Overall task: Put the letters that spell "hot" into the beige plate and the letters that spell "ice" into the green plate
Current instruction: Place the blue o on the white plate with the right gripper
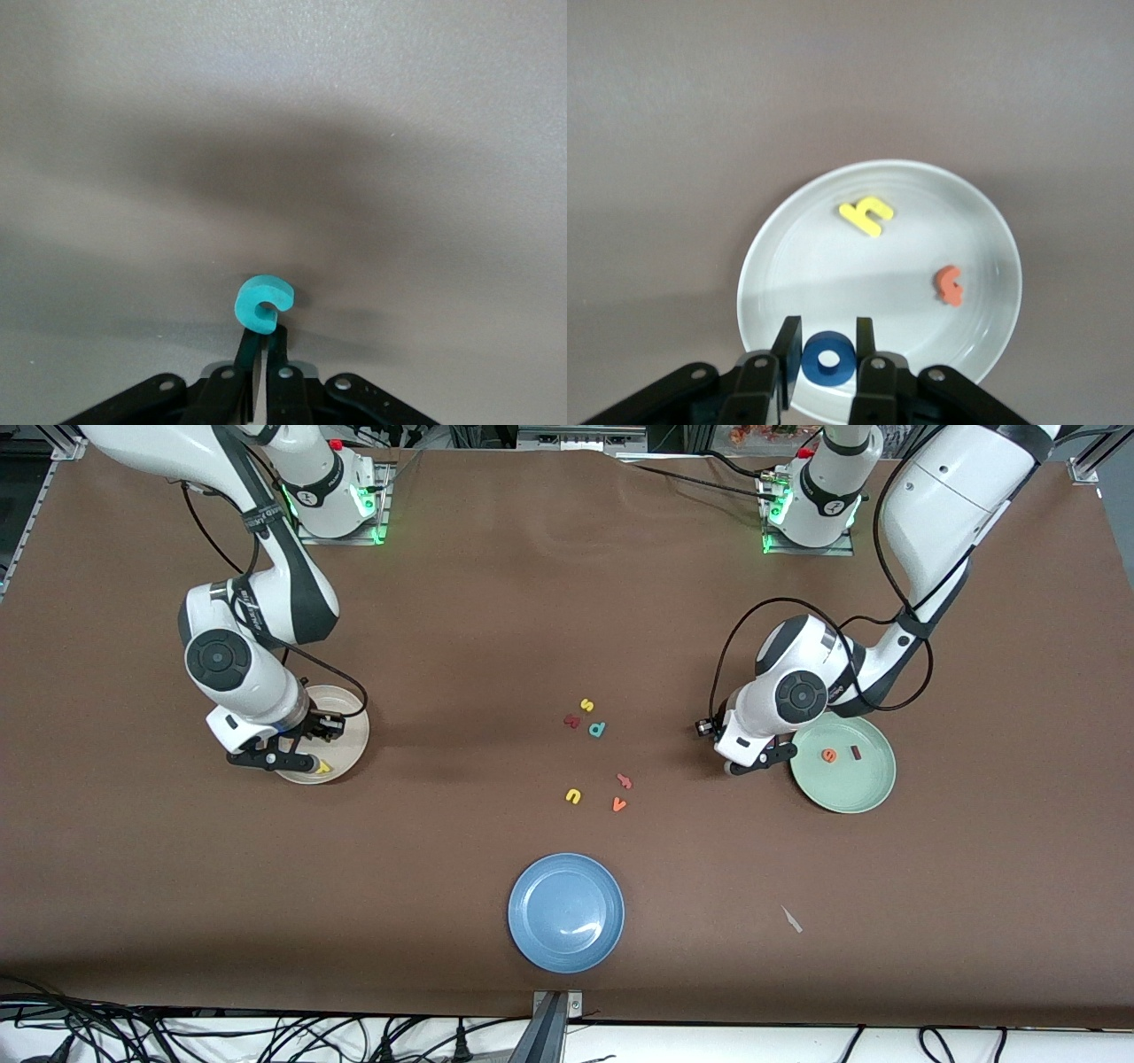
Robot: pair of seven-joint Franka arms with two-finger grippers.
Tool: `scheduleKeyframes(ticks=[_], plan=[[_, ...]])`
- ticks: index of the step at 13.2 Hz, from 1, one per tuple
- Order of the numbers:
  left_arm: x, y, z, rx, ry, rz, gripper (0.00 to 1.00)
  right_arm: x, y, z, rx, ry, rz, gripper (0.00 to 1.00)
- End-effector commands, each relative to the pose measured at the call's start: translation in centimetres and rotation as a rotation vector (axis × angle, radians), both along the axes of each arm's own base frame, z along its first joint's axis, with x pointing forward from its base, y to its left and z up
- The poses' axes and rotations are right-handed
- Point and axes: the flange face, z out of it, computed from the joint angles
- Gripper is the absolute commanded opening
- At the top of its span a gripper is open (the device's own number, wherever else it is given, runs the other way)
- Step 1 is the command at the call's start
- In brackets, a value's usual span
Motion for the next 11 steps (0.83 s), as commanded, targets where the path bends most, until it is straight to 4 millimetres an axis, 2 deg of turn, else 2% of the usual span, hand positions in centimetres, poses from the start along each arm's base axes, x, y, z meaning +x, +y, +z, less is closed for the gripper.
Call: scheduleKeyframes(ticks=[1,3,5,8,11], plan=[[0.0,0.0,-0.7,0.017,-0.004,-0.006,0.04,-1.1,-0.4,0.3,0.025,-0.011,0.01,1.0],[0.0,0.0,-0.7,0.016,-0.004,-0.008,0.22,-1.0,-0.5,1.1,0.026,-0.022,0.001,1.0],[0.1,0.2,-0.7,0.024,-0.01,-0.016,0.31,-0.7,-1.0,3.6,0.055,-0.049,-0.035,1.0],[0.4,0.5,-0.7,0.027,-0.016,-0.017,0.31,0.6,-0.8,9.9,0.052,-0.014,-0.064,1.0],[1.3,0.7,-0.7,0.02,-0.024,-0.011,0.31,0.6,-0.9,16.0,0.049,0.019,-0.082,1.0]])
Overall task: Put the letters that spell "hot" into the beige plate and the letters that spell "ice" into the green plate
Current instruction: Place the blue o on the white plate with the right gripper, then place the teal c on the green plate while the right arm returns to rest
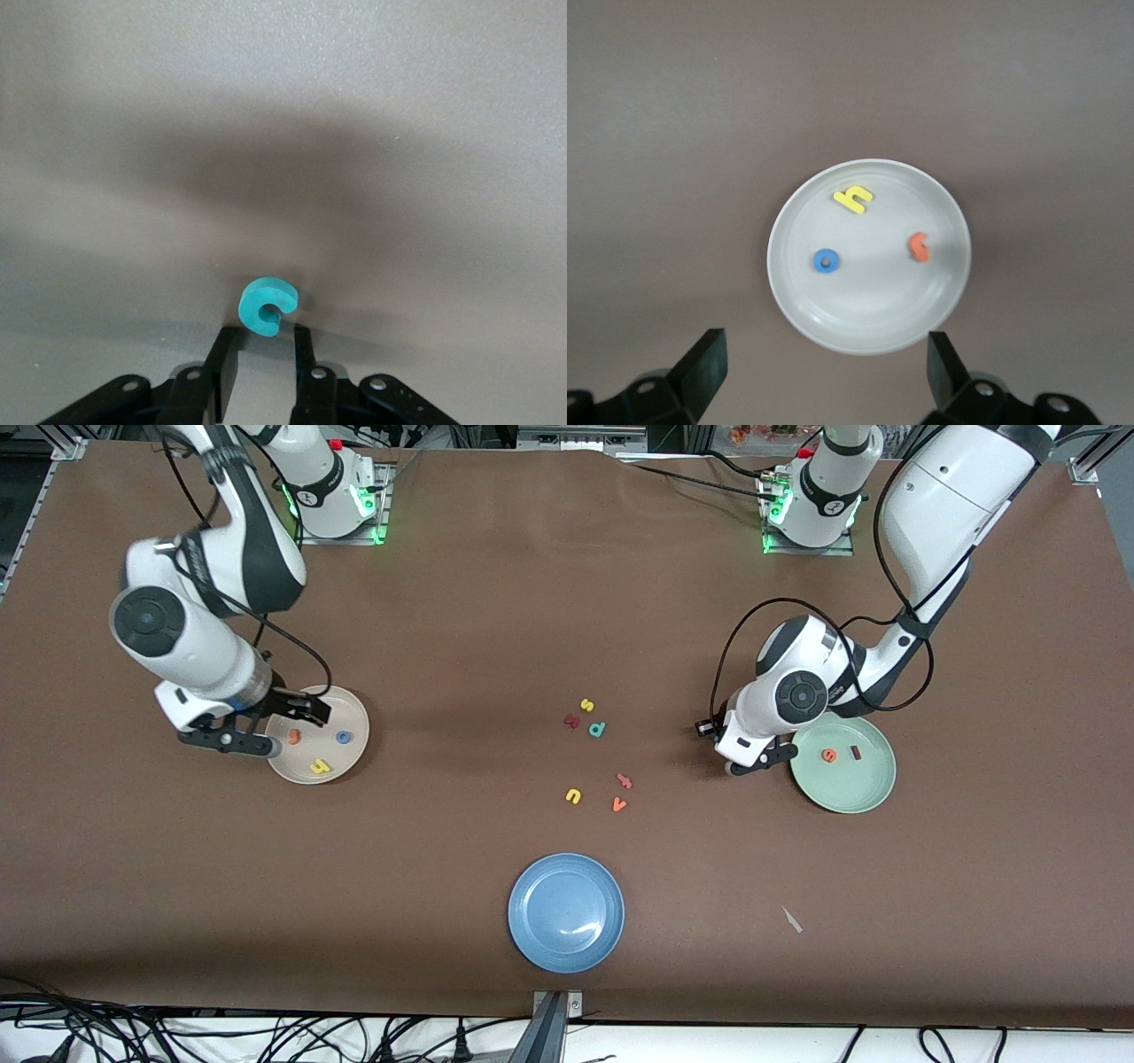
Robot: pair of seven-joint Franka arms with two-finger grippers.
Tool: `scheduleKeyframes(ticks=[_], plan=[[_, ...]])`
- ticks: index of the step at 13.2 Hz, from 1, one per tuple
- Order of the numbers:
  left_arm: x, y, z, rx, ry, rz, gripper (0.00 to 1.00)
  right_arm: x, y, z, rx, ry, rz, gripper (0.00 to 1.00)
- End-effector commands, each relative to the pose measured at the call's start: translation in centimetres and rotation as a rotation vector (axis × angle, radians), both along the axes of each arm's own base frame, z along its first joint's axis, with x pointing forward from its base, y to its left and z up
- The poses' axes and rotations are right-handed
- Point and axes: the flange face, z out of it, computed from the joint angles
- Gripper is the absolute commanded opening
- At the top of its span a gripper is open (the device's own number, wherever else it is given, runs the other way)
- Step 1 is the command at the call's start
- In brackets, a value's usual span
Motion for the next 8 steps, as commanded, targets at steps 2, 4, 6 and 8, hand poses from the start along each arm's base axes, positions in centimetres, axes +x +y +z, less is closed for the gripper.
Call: scheduleKeyframes(ticks=[2,4,6,8], plan=[[1.8,0.5,-0.7,0.011,-0.023,-0.002,0.31,-0.2,-0.2,8.5,0.017,0.058,0.005,1.0],[2.6,0.8,-1.2,0.008,-0.026,0.003,0.31,0.2,-1.9,13.5,0.02,0.09,0.069,1.0],[2.7,0.7,-1.3,0.013,-0.029,-0.006,0.3,0.1,-4.9,16.8,0.075,0.108,0.101,1.0],[2.7,0.7,-1.3,0.013,-0.029,-0.006,0.11,-0.2,-6.5,18.9,0.105,0.118,0.089,1.0]])
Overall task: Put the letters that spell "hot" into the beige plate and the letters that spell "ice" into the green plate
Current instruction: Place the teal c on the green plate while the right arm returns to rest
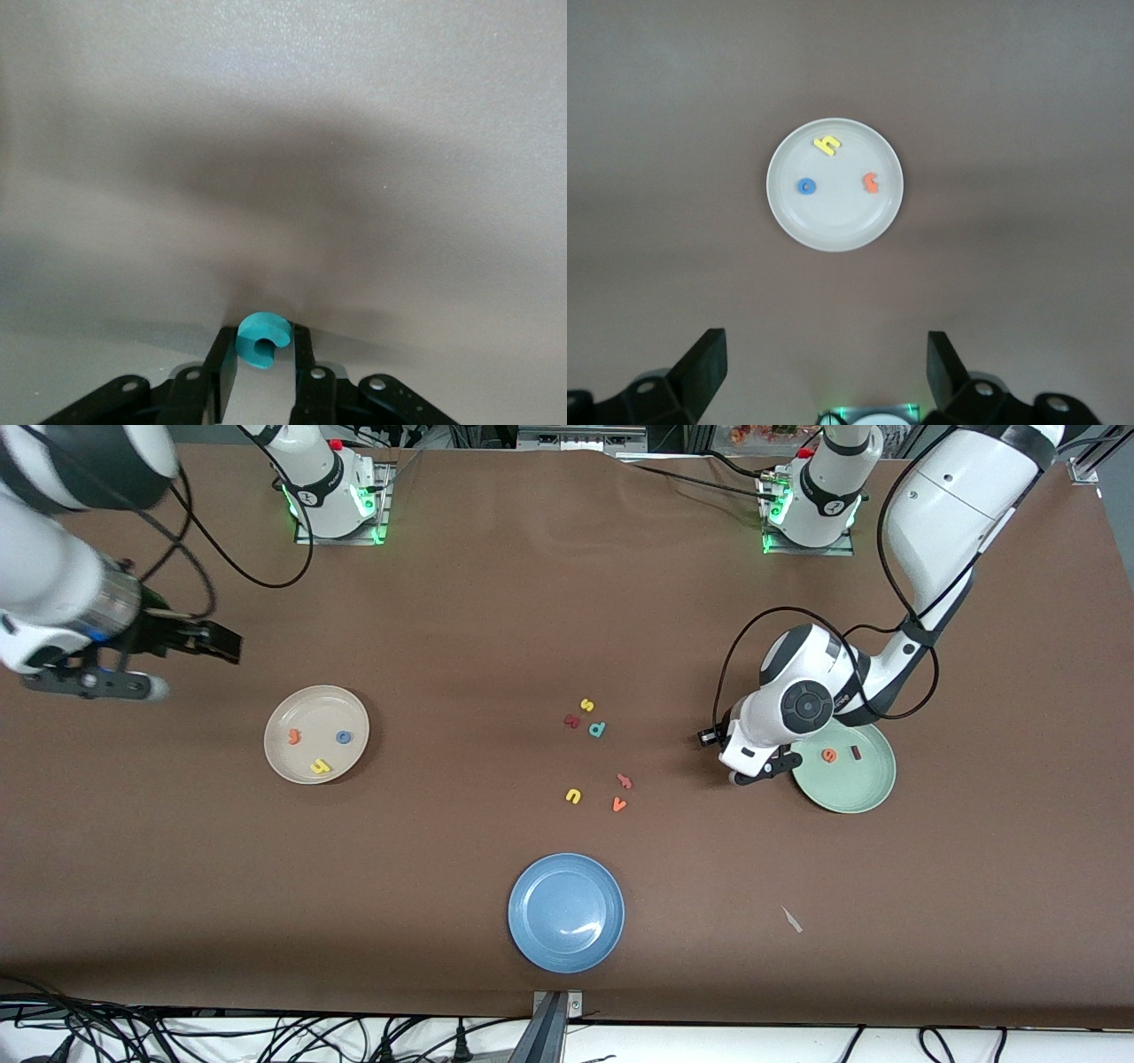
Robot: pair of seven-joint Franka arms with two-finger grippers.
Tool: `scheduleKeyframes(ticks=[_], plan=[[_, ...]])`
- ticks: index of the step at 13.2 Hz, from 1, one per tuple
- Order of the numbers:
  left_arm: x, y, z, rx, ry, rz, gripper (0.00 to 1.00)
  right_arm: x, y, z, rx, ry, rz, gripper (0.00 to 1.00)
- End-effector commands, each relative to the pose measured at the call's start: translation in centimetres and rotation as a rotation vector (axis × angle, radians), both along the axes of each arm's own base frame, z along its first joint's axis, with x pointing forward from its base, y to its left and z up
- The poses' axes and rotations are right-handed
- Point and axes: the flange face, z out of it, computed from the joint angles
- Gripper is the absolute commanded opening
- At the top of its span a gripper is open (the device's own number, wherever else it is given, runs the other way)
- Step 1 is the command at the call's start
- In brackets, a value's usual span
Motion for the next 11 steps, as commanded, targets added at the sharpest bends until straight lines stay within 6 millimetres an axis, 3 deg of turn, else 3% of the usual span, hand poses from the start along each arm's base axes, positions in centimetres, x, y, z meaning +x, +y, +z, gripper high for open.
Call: scheduleKeyframes(ticks=[1,4,7,9,11], plan=[[1.0,0.4,-1.3,0.015,-0.017,-0.014,0.01,0.1,-1.1,2.6,0.038,0.007,0.012,1.0],[1.3,1.1,-0.3,0.037,-0.001,-0.015,0.0,-0.1,-1.3,3.6,0.049,0.02,0.025,1.0],[3.7,3.3,6.2,0.12,0.114,-0.113,0.0,-0.1,-0.7,3.3,0.058,0.03,0.035,1.0],[5.1,6.6,8.7,0.129,0.194,-0.16,0.0,0.0,-0.6,2.9,0.056,0.038,0.035,1.0],[5.9,11.2,9.0,0.087,0.204,-0.22,0.0,0.6,-0.7,2.8,0.066,0.014,0.027,1.0]])
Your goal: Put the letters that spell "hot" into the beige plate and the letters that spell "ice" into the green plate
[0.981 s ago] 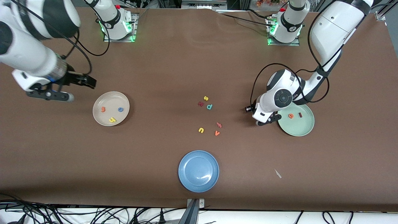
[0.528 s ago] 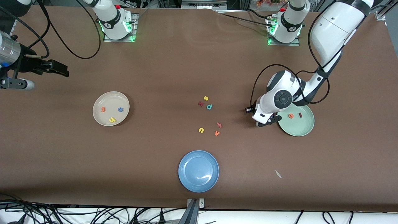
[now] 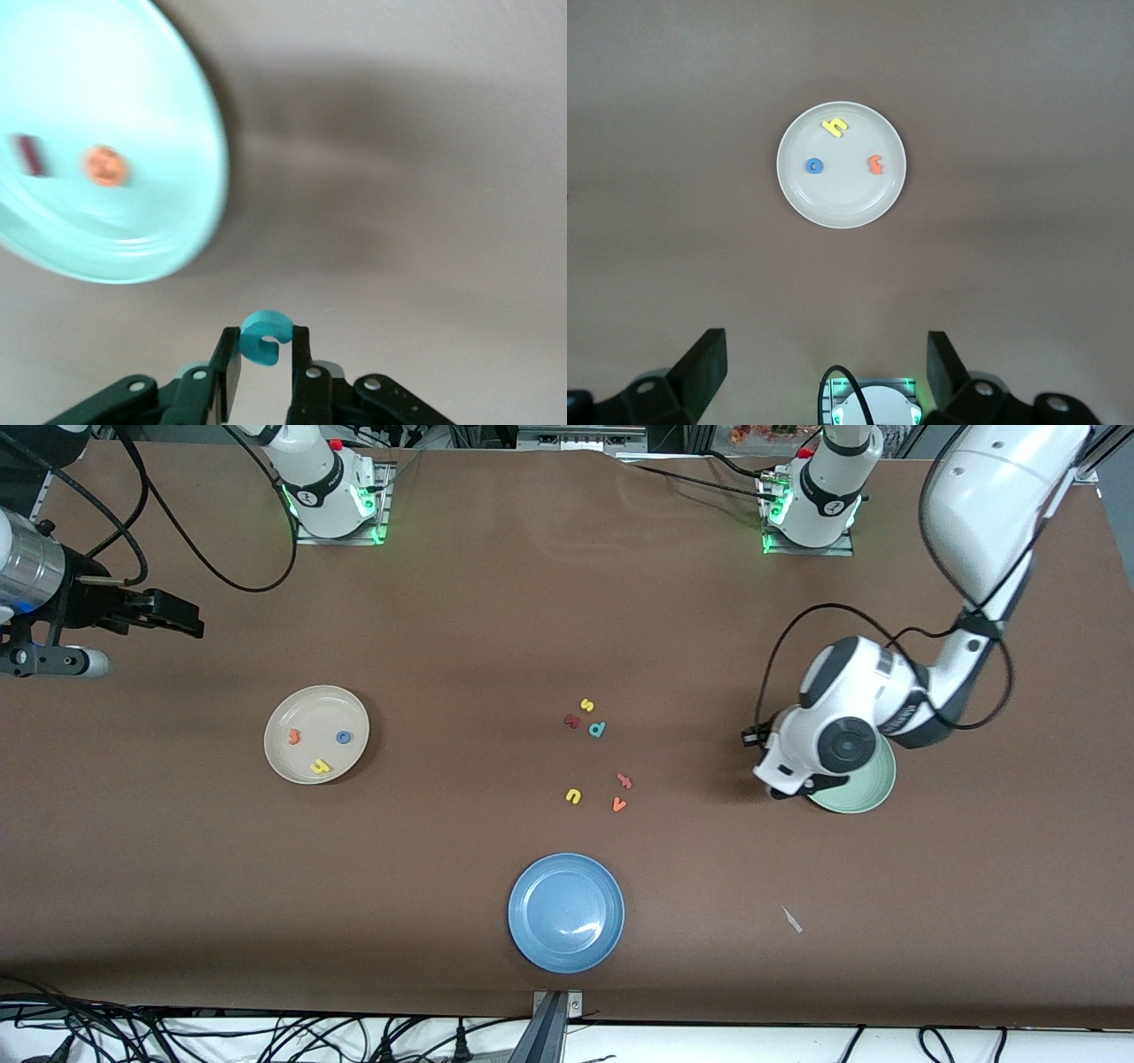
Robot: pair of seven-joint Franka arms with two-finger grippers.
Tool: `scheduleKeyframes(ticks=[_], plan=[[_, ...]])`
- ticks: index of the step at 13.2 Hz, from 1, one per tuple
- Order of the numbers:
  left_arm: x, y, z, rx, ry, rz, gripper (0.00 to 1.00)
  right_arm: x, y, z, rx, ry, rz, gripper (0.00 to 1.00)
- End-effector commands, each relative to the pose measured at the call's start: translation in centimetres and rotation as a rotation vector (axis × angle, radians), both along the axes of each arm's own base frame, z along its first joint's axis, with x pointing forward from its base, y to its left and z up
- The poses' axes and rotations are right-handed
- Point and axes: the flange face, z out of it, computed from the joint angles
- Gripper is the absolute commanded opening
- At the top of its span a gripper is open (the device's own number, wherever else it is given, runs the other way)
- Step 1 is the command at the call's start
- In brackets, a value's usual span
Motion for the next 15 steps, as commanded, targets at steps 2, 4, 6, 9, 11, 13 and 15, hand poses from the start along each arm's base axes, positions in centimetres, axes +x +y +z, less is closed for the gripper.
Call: scheduleKeyframes(ticks=[2,4,6,9,11,13,15], plan=[[1.0,8.8,-0.8,-0.081,0.037,-0.107,0.0,1.3,-0.3,0.5,0.056,-0.053,-0.01,1.0],[1.5,11.6,-2.7,-0.138,0.022,-0.124,0.04,1.2,-0.4,0.8,0.055,-0.058,-0.011,1.0],[1.2,11.0,-4.6,-0.153,0.022,-0.121,0.2,1.5,-0.6,1.1,0.053,-0.084,-0.013,1.0],[1.0,11.2,-4.3,-0.149,0.026,-0.119,1.0,2.1,-0.9,1.2,0.037,-0.127,0.055,1.0],[1.4,11.6,-1.2,-0.127,0.032,-0.128,1.0,2.2,-1.1,0.9,0.013,-0.121,0.096,1.0],[2.9,12.6,5.4,-0.097,0.027,-0.125,1.0,2.7,-1.1,0.3,0.008,-0.124,0.166,1.0],[4.2,13.8,11.1,-0.096,0.036,-0.136,1.0,2.7,-0.8,0.0,0.002,-0.118,0.161,1.0]])
